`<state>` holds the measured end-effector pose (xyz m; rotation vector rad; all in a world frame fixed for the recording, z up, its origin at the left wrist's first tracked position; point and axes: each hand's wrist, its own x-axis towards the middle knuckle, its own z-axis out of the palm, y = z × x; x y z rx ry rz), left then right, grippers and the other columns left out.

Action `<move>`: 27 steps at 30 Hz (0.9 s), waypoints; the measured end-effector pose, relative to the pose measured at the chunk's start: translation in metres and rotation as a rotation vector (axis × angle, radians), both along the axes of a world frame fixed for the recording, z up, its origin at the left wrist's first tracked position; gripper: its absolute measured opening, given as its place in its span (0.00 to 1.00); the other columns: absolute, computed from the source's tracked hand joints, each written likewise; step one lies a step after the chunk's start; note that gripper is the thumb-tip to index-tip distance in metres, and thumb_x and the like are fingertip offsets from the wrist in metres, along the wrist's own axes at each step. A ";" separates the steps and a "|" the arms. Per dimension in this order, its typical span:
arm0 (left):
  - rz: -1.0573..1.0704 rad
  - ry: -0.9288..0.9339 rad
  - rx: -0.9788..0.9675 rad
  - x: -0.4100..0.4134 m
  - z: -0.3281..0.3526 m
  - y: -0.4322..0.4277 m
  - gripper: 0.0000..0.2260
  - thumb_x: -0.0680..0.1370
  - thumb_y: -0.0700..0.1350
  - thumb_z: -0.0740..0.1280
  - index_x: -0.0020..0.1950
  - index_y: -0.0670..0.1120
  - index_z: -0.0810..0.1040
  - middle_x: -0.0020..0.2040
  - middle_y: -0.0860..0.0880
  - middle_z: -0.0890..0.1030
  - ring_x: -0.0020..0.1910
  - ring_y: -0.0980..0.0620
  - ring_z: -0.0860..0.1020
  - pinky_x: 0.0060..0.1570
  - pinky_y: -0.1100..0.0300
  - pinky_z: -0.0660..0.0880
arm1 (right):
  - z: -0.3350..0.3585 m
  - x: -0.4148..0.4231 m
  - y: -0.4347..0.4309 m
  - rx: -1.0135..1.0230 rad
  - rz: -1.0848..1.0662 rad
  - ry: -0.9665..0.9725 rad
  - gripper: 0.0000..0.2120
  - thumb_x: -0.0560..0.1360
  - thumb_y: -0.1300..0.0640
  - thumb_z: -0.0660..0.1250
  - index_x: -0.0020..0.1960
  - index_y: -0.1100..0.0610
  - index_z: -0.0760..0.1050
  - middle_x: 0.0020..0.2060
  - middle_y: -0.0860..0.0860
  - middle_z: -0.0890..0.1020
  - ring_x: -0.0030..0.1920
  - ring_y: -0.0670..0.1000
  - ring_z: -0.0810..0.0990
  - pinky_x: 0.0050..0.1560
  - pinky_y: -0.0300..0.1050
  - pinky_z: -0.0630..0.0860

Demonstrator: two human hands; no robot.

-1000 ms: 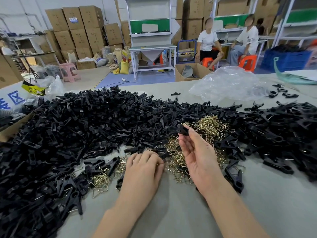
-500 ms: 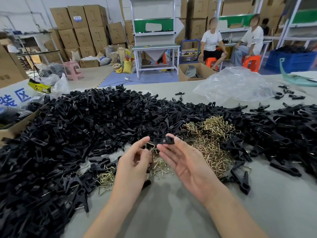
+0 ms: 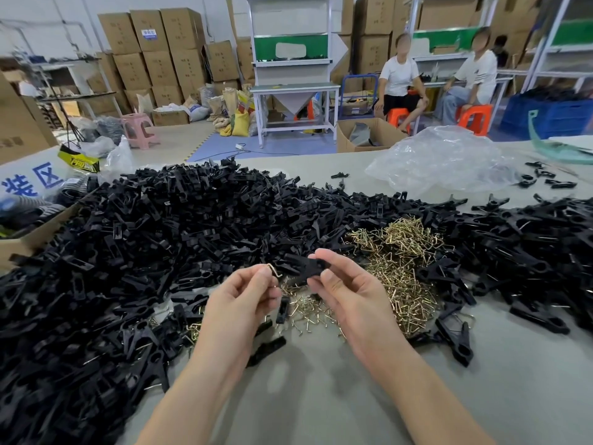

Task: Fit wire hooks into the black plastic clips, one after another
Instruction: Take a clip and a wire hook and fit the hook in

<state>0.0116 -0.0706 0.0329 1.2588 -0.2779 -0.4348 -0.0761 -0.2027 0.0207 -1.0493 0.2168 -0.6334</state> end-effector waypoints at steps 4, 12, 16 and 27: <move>-0.054 0.111 -0.083 -0.007 0.000 -0.005 0.04 0.79 0.43 0.68 0.46 0.44 0.81 0.41 0.47 0.84 0.37 0.55 0.81 0.39 0.63 0.78 | -0.001 -0.002 0.004 -0.181 -0.027 0.044 0.15 0.79 0.69 0.66 0.54 0.52 0.86 0.53 0.52 0.87 0.55 0.51 0.85 0.56 0.37 0.79; 0.030 0.090 -0.101 -0.012 0.001 -0.007 0.09 0.78 0.48 0.70 0.38 0.52 0.85 0.43 0.50 0.85 0.38 0.56 0.80 0.43 0.57 0.74 | -0.001 -0.003 0.006 -0.294 -0.071 0.112 0.16 0.78 0.69 0.68 0.53 0.50 0.85 0.48 0.53 0.87 0.54 0.56 0.84 0.61 0.45 0.80; 0.030 0.100 -0.062 -0.016 -0.002 -0.008 0.04 0.73 0.51 0.73 0.41 0.52 0.83 0.43 0.49 0.86 0.36 0.56 0.81 0.33 0.63 0.77 | -0.002 -0.002 0.008 -0.334 -0.064 0.114 0.15 0.78 0.70 0.68 0.54 0.51 0.84 0.48 0.47 0.87 0.53 0.49 0.85 0.59 0.40 0.79; -0.003 0.087 -0.018 -0.017 -0.004 -0.010 0.06 0.82 0.43 0.64 0.47 0.45 0.78 0.40 0.48 0.84 0.40 0.51 0.82 0.40 0.59 0.79 | -0.011 -0.002 0.014 -0.492 -0.102 0.144 0.20 0.78 0.67 0.68 0.53 0.41 0.83 0.49 0.45 0.86 0.53 0.44 0.84 0.55 0.33 0.77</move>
